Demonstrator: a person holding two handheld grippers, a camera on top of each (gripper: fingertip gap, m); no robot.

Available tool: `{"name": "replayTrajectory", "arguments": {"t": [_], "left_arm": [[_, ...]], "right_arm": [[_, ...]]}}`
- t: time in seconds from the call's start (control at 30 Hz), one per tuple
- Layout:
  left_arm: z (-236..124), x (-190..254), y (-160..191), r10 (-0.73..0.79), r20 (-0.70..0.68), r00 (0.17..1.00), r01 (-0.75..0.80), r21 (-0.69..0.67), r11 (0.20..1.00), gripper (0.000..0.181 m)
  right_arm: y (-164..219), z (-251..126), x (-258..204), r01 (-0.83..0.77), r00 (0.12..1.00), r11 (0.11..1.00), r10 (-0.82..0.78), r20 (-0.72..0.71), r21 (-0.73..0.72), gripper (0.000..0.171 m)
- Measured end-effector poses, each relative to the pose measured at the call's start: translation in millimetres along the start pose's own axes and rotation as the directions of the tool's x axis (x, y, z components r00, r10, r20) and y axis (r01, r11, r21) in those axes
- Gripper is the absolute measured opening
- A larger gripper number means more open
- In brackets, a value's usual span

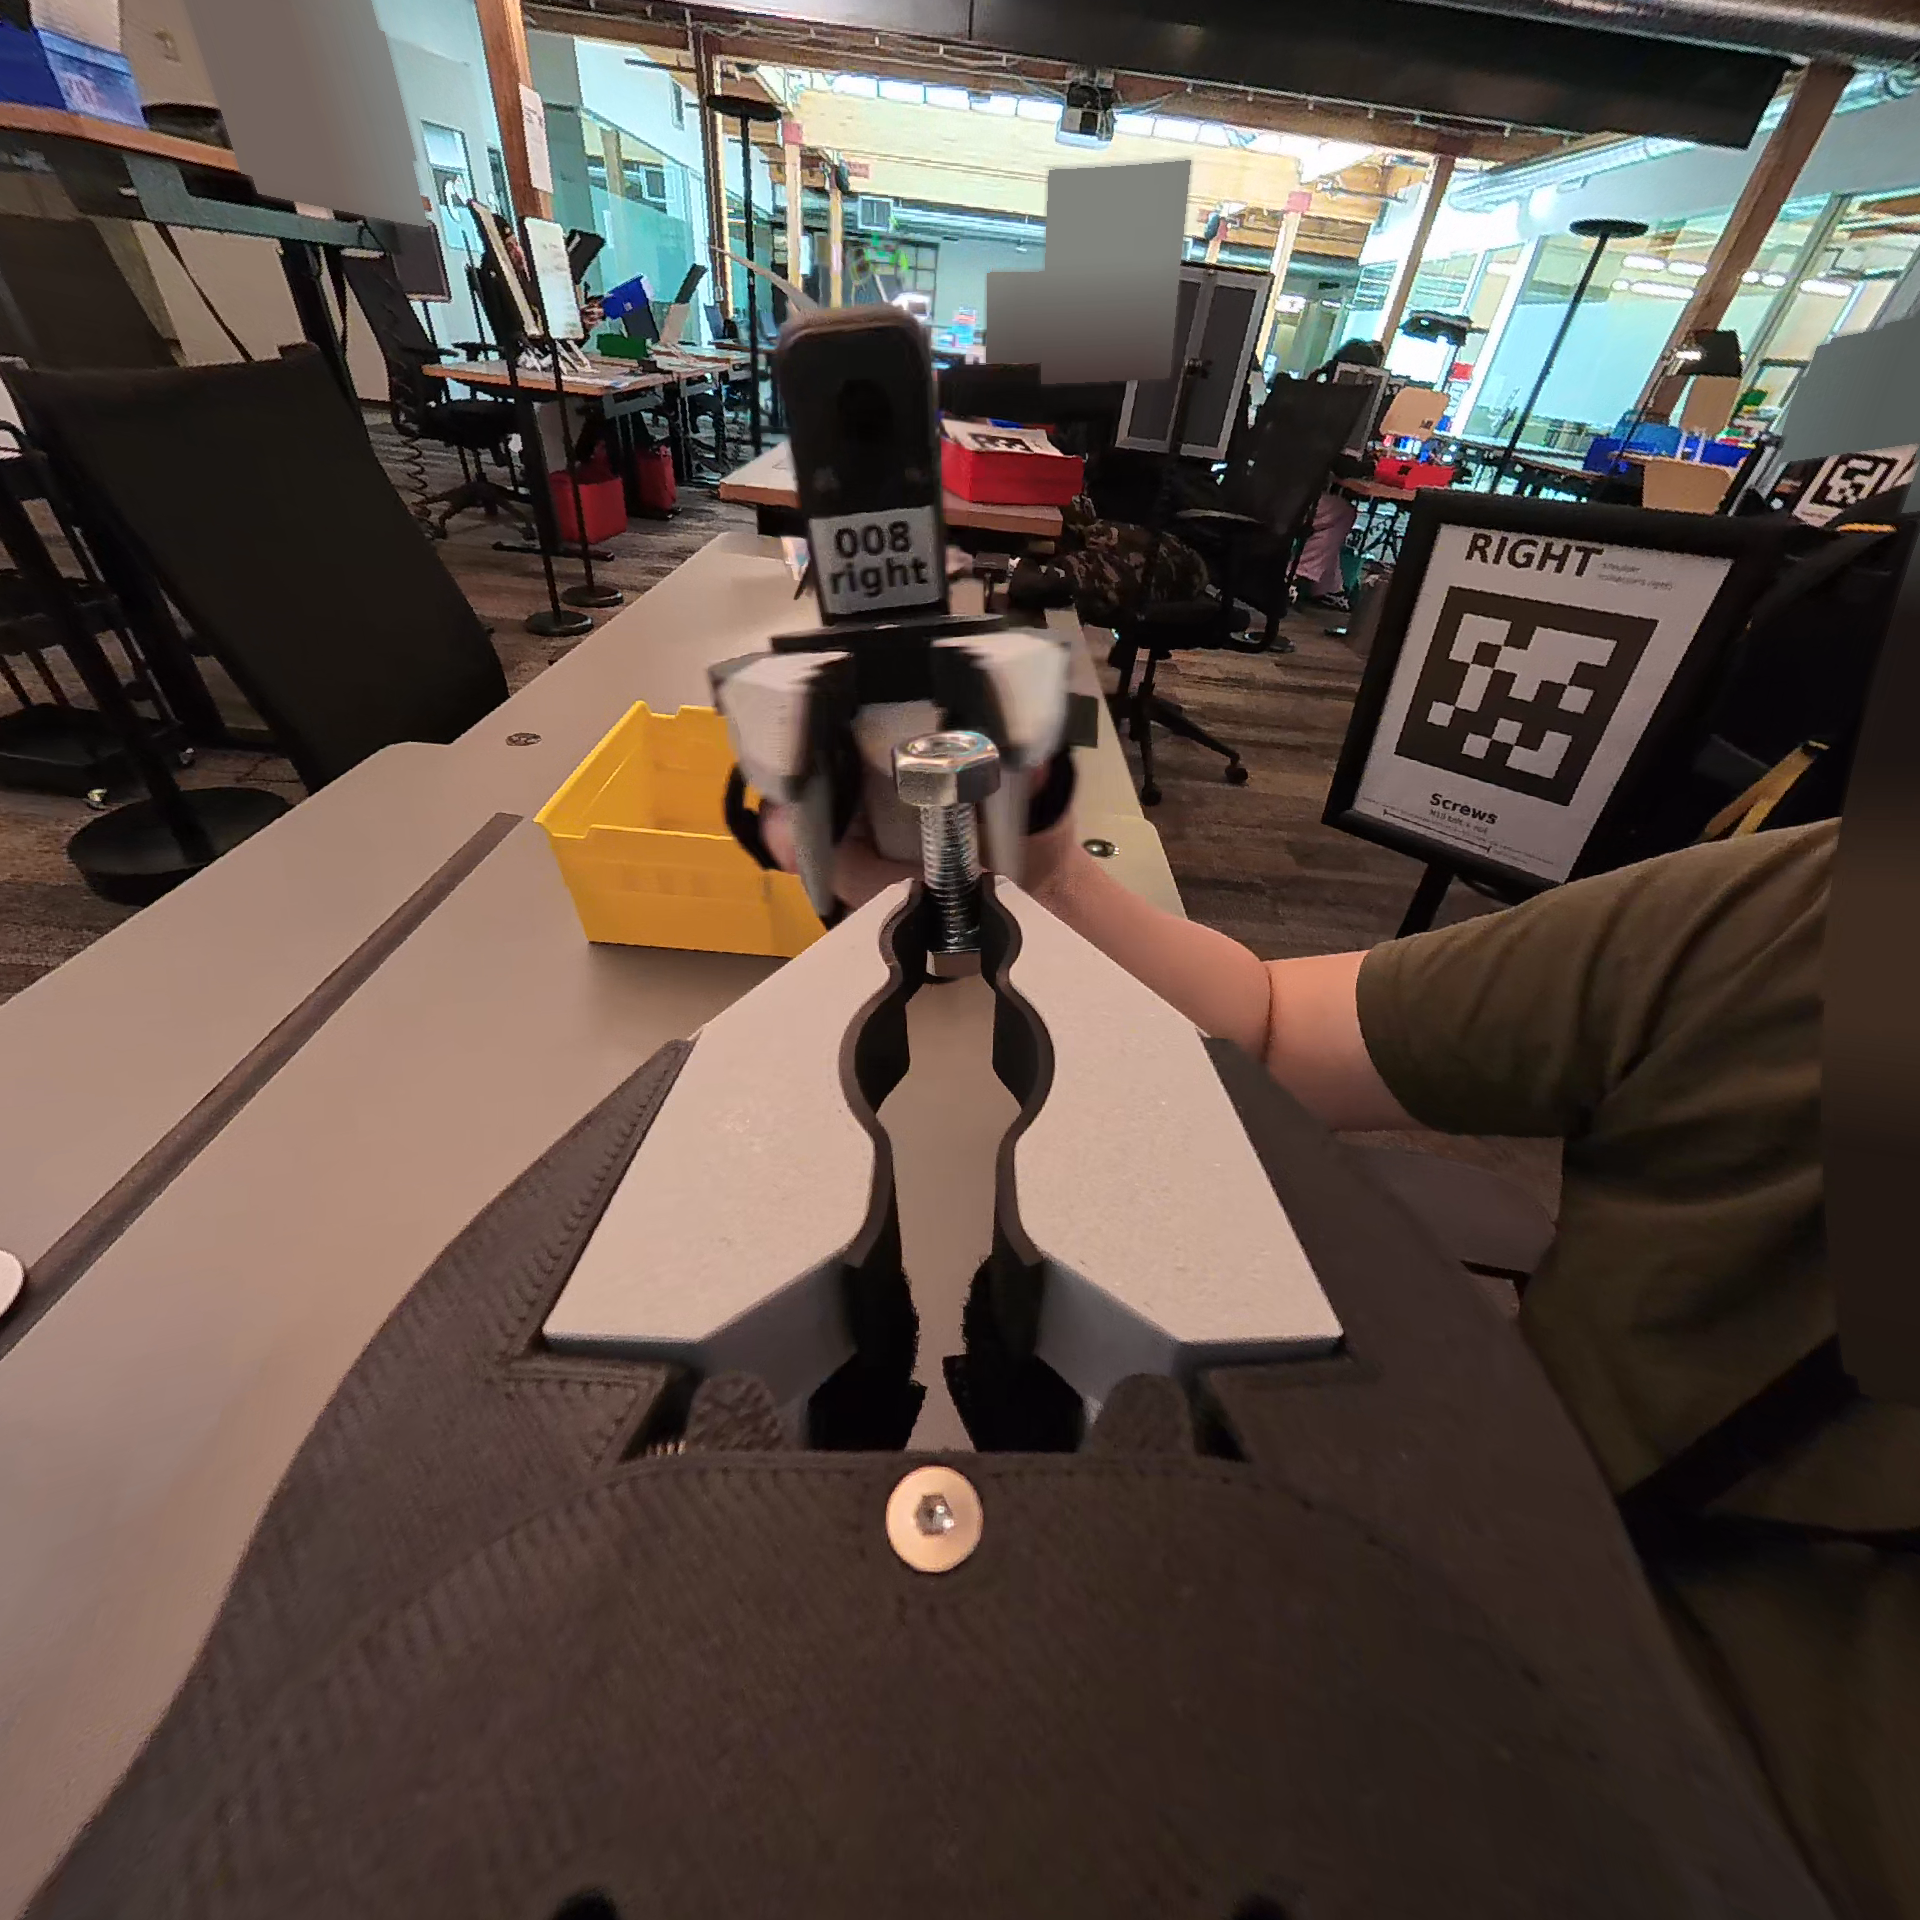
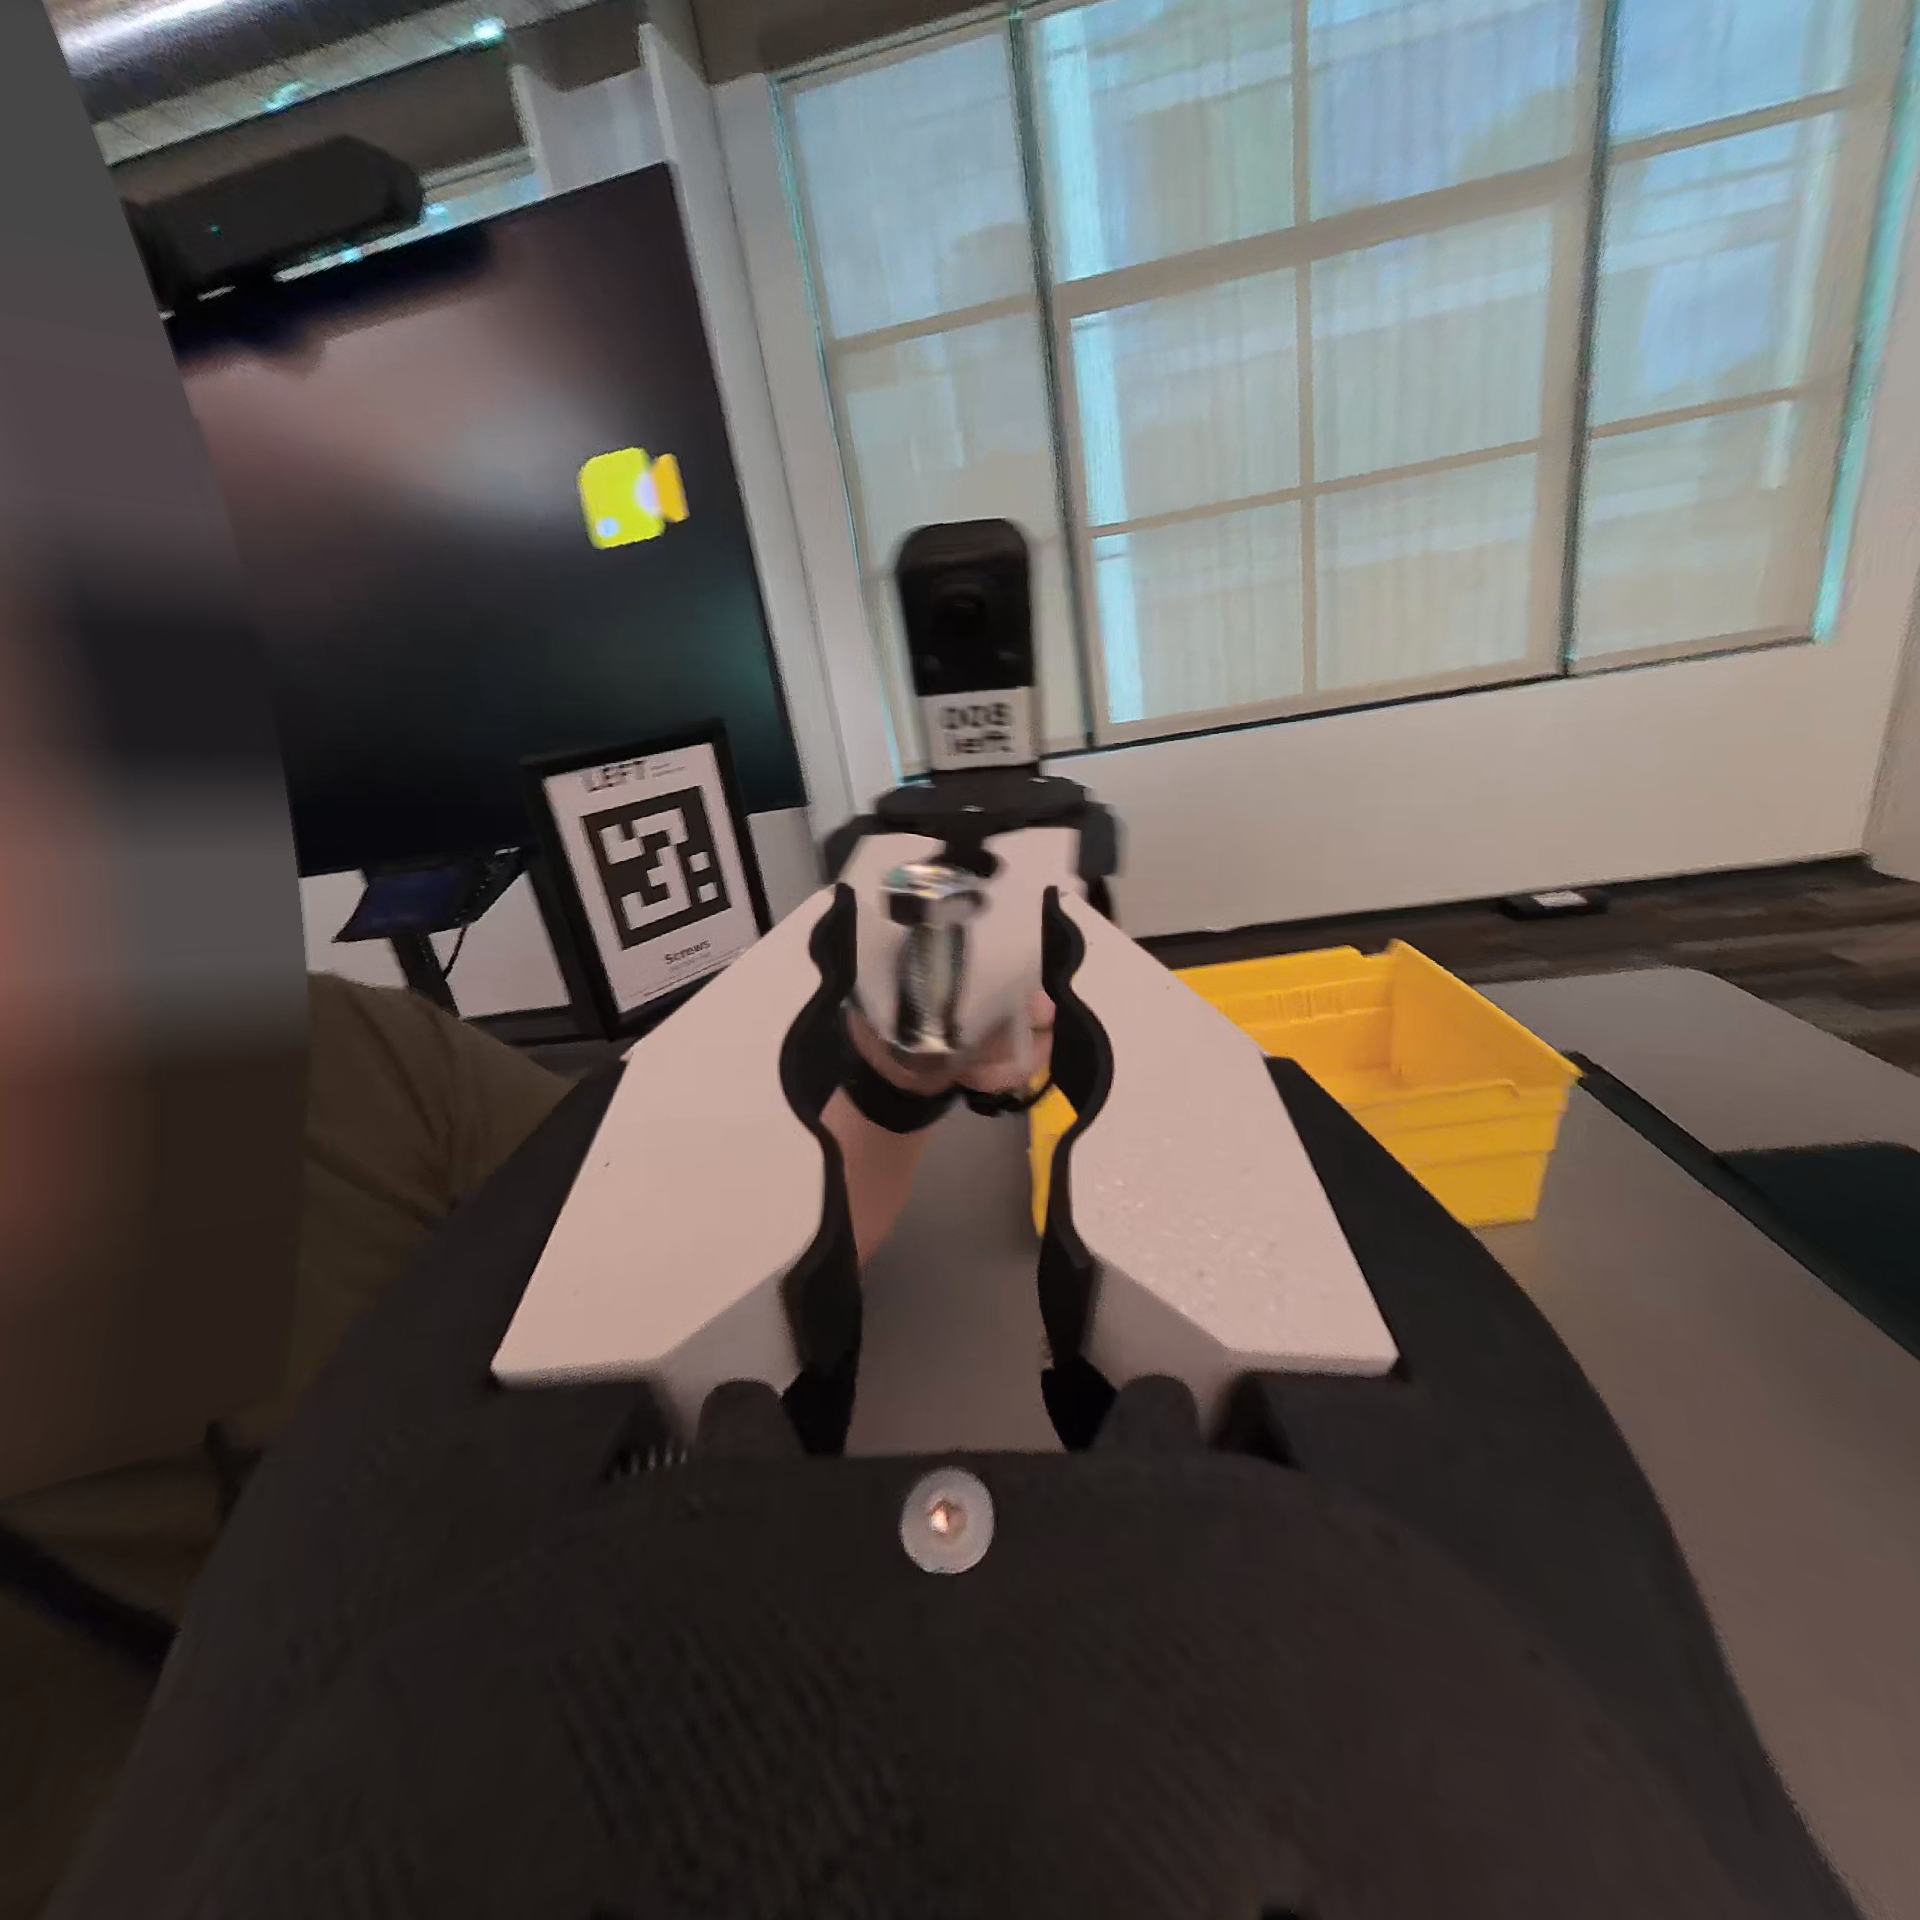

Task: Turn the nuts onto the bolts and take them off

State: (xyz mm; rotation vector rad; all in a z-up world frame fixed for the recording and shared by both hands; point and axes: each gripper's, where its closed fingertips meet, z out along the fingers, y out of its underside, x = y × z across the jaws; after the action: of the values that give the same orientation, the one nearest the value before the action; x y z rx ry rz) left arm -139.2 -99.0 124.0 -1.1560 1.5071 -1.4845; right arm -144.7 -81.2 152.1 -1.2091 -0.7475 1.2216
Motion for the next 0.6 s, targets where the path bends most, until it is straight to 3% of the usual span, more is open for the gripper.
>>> {"name": "replayTrajectory", "arguments": {"t": [0.13, 0.37, 0.6], "left_arm": [[-5.0, 1.1, -3.9, 0.009, 0.008, 1.0, -0.009, 0.013, 1.0, 0.007], [0.0, 0.9, 0.3, 0.002, -0.001, 1.0, -0.002, -0.004, 1.0, 0.007], [-5.3, 3.3, -4.5, 0.013, 0.006, 1.0, -0.013, 0.01, 1.0, 0.007]], "right_arm": [[-8.1, -22.4, 24.9, -0.074, 0.995, 0.996, 0.077, -0.057, 0.059, 0.035], [-1.2, 7.3, -10.0, 0.016, 1.0, 1.0, -0.016, 0.003, -0.004, 0.038], [-11.3, -20.0, 18.7, -0.072, 0.996, 0.995, 0.075, -0.047, 0.066, 0.033]]}}
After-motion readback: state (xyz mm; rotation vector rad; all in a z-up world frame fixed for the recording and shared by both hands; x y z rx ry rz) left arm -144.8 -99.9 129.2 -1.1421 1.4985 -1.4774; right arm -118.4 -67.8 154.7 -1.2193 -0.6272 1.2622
